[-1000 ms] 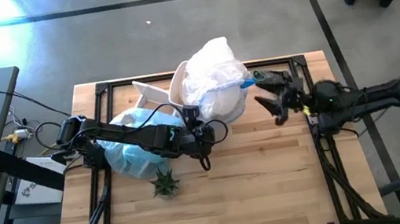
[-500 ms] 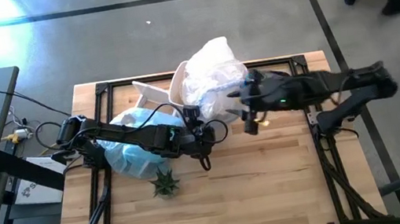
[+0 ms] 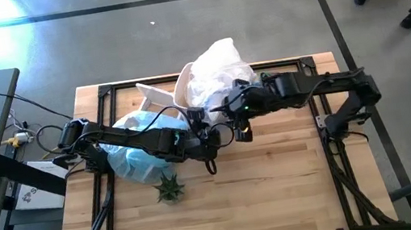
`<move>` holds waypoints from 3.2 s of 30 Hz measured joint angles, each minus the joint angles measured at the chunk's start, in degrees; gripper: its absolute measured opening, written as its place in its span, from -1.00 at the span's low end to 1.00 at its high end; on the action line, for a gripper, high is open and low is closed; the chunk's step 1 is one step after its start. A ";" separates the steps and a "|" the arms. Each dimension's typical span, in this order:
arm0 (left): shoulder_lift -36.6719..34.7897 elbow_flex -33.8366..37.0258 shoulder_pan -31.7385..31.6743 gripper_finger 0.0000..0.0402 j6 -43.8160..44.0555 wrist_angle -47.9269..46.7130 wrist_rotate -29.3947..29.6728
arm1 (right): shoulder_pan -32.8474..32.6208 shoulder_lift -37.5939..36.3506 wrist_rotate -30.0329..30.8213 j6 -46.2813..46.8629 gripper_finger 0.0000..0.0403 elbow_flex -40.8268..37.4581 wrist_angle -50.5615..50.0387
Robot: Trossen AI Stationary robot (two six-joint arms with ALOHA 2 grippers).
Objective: Place trash/remove bag and relplace
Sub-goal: Insert the new trash bag into the trash bin
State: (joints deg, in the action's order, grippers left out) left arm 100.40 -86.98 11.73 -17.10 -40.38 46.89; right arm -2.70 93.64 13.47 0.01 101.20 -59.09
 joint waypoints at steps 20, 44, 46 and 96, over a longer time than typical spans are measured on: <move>-0.04 0.00 4.00 -1.00 2.98 -3.73 6.13 | 0.31 0.38 0.22 -2.15 -0.98 -0.04 -12.27; -17.20 -0.02 8.14 -1.00 8.02 20.55 -9.66 | -0.72 -4.69 -6.94 -3.28 -0.99 -0.15 -16.43; -17.83 -0.02 6.43 -0.97 5.82 22.48 -10.31 | -0.72 -4.69 -6.90 -2.95 -0.99 -0.15 -16.32; 4.77 -20.61 -9.77 -0.04 -6.05 9.48 -9.05 | -0.52 -0.85 -9.94 -6.07 -0.99 -0.04 -9.83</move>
State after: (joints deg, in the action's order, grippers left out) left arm 105.17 -107.59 1.96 -23.15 -30.90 37.84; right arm -3.22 92.79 3.53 -6.06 101.16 -68.93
